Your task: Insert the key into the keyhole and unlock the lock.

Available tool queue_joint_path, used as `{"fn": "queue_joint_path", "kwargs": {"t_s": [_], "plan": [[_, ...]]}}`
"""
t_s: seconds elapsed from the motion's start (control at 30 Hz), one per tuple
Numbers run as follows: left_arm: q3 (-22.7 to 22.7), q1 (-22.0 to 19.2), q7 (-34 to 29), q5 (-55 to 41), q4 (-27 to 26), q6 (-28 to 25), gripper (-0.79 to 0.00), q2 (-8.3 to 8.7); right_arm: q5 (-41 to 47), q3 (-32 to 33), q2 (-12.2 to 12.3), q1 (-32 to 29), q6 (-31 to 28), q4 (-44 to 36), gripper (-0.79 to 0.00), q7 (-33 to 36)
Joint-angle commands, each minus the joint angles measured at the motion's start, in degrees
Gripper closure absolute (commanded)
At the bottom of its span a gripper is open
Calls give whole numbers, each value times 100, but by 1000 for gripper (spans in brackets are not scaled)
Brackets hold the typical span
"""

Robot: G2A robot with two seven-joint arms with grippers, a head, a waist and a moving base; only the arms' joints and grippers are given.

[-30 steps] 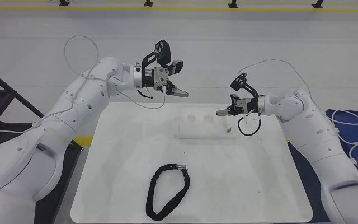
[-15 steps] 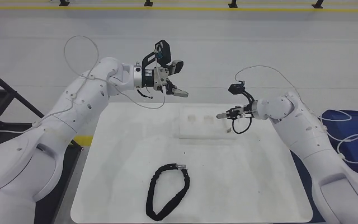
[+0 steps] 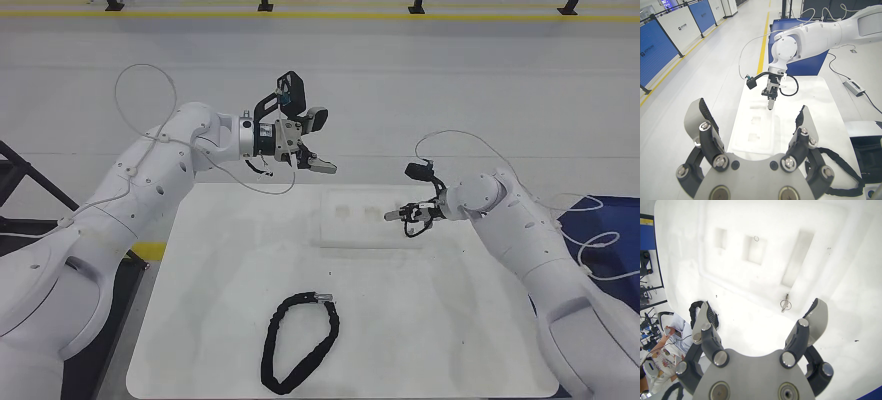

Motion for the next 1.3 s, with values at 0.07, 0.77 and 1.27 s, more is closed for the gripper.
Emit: {"fn": "queue_joint_path", "kwargs": {"t_s": [0.07,0.77,1.27], "plan": [[0,0,0,0,0,0,-785,0,56,-55,-113,19,43,218,-785,37],[0,0,0,0,0,0,-785,0,167,-81,-270,64,-126,577,-785,137],[0,0,0,0,0,0,-785,0,-614,-131,-181,-161,1025,-320,-785,-232]]}}
